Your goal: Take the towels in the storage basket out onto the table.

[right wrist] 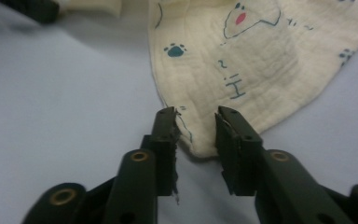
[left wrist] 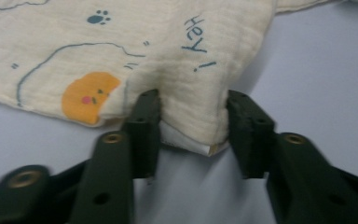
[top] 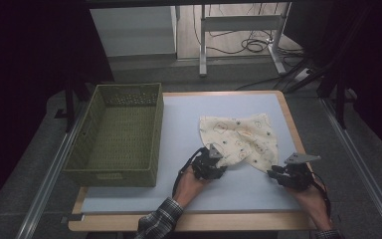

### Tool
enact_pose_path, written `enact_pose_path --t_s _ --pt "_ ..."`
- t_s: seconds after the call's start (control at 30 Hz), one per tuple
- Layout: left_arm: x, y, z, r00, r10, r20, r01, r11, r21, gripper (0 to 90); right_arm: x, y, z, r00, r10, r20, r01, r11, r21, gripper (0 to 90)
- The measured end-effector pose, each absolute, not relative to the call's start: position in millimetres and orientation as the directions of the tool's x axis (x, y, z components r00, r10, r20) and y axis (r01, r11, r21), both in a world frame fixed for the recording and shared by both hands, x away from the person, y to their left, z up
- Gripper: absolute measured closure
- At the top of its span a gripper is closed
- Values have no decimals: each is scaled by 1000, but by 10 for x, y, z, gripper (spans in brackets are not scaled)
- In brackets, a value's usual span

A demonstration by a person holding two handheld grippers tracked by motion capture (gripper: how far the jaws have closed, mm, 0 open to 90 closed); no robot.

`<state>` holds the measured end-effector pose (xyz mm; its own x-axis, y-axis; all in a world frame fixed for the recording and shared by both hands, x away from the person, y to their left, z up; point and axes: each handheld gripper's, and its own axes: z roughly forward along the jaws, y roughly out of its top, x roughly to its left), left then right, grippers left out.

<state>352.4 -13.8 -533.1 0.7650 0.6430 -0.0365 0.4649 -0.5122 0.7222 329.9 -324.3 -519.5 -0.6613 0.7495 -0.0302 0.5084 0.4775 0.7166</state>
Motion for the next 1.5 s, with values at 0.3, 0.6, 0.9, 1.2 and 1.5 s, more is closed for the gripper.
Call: enact_pose_path --t_s 0.3,0.6,0.9,1.2,1.5 --pt "3480 119 -5150 747 654 -116 511 -454 730 807 3231 -3298 -5039 -637 770 -30 512 452 731 868" --pt "3171 570 -5037 730 664 -162 544 -421 725 803 3020 -3449 -4827 -648 762 -5 492 423 761 867" --pt "2895 735 -5180 739 636 -222 579 -432 691 772 2728 -3542 -4886 -666 745 47 508 406 760 866" --pt "2595 842 -5177 767 609 -202 543 -448 711 555 2486 -3588 -4993 -692 714 106 534 407 741 847" --pt "2634 975 -5146 717 674 -178 556 -398 730 474 2512 -3701 -4911 -675 731 101 524 378 763 694"
